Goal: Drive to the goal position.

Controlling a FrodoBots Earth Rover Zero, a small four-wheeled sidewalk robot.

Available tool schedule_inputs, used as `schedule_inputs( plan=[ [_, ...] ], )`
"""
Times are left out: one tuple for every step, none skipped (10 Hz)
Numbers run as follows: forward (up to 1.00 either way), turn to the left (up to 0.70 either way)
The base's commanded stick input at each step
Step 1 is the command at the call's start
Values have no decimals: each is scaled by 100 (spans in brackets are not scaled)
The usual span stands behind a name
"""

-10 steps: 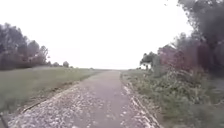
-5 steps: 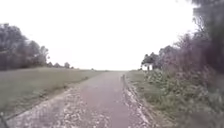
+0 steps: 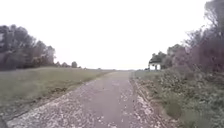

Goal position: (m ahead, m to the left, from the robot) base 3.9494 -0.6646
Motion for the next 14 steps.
schedule_inputs(
  plan=[
    [100,0],
    [100,0],
    [100,0],
    [100,0],
    [100,0],
    [100,0],
    [100,0],
    [100,0],
    [100,0],
    [100,0],
    [100,0],
    [100,0],
    [100,0],
    [100,0]
  ],
)
